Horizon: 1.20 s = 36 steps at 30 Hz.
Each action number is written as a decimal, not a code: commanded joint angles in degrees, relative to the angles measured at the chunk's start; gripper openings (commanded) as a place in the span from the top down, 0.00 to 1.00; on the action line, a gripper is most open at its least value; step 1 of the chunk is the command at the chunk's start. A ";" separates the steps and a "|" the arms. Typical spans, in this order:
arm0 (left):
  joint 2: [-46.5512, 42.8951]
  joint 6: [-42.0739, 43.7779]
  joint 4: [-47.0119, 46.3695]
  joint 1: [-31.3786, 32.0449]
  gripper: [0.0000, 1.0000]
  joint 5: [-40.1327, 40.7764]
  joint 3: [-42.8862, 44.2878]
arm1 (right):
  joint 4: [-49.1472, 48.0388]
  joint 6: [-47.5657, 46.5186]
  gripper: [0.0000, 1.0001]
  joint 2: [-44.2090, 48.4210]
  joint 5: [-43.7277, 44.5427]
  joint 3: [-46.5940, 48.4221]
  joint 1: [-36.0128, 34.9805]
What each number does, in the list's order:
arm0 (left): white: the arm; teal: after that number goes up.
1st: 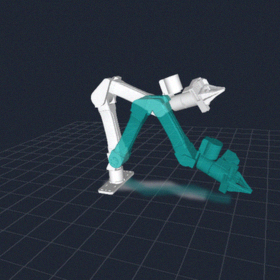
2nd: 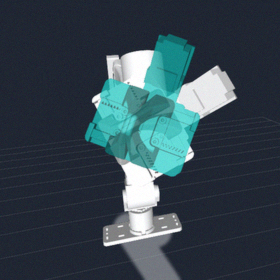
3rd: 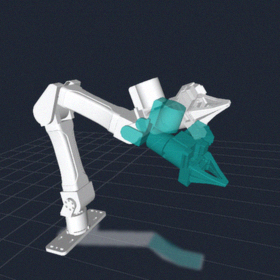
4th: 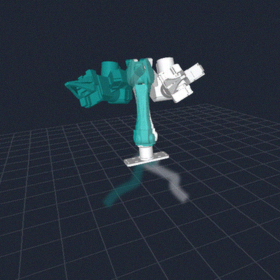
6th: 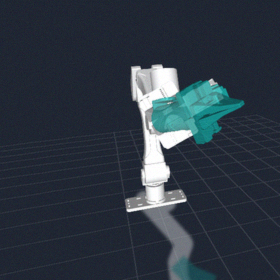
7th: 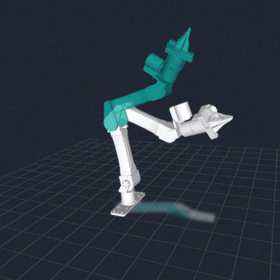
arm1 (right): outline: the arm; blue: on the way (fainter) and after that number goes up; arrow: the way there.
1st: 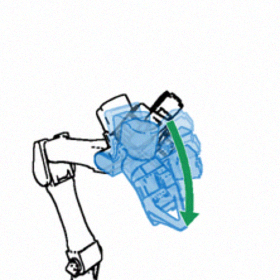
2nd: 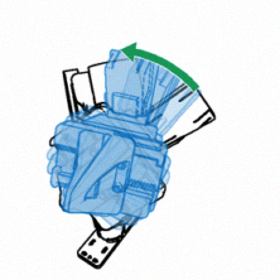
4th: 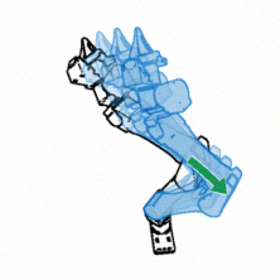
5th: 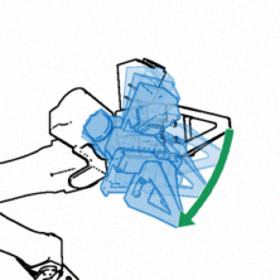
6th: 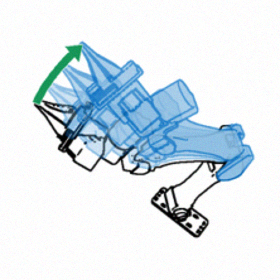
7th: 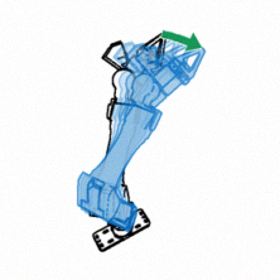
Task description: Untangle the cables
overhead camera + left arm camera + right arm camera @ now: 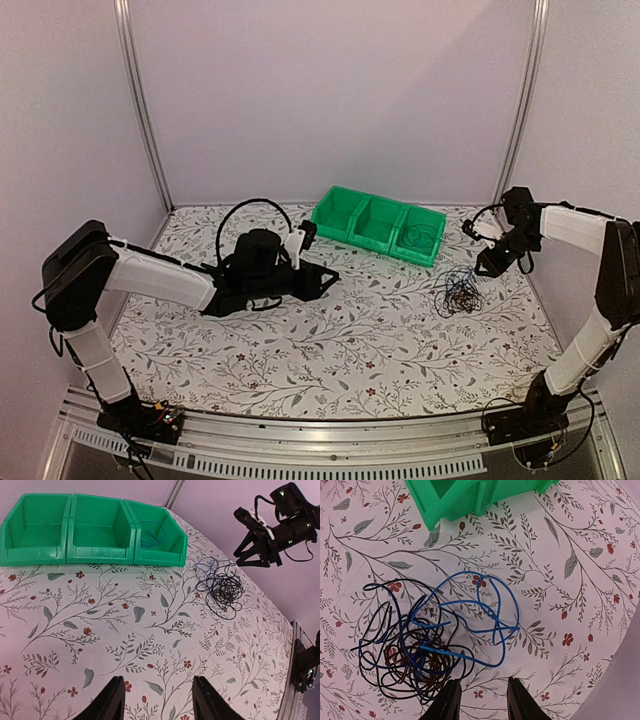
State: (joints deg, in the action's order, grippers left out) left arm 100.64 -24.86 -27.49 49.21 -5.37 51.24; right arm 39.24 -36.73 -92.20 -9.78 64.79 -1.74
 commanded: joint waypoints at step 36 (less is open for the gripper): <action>0.00 -1.79 -0.69 1.69 0.54 -1.42 -0.12 | -6.48 -2.71 0.91 3.40 -0.68 -1.25 -0.12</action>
State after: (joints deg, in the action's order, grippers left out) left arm 100.64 -27.22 -27.55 50.22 -5.98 50.63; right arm 32.14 -38.96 -93.27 -12.43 63.37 -1.76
